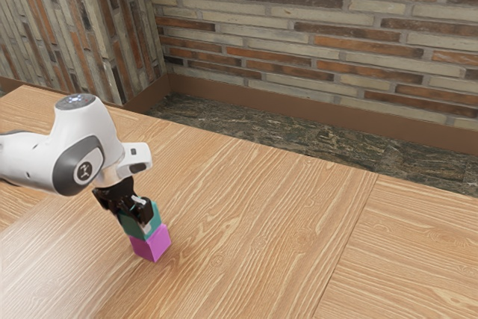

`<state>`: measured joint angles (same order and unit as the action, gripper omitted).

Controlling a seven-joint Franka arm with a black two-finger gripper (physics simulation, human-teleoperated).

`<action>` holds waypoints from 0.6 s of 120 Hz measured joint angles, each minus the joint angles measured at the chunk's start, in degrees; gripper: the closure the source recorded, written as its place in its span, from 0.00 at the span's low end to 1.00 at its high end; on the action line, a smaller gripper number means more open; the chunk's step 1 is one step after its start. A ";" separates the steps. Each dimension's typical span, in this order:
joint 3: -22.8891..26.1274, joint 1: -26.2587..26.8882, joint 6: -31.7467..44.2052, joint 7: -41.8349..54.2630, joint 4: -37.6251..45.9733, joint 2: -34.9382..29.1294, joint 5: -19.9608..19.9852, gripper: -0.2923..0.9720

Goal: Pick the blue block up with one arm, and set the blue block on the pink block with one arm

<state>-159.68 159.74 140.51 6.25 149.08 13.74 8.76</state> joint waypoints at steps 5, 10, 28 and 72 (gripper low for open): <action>-0.01 -0.02 0.00 0.02 -0.34 -0.30 -0.05 0.48; -0.02 -0.03 0.00 0.04 -0.54 -0.52 -0.10 0.48; -0.04 -0.09 -0.01 0.12 -0.94 -1.05 -0.22 0.48; -0.02 -0.87 -0.09 1.16 -0.97 -1.10 0.04 0.34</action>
<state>-159.70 158.87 140.42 7.41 148.12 12.64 8.80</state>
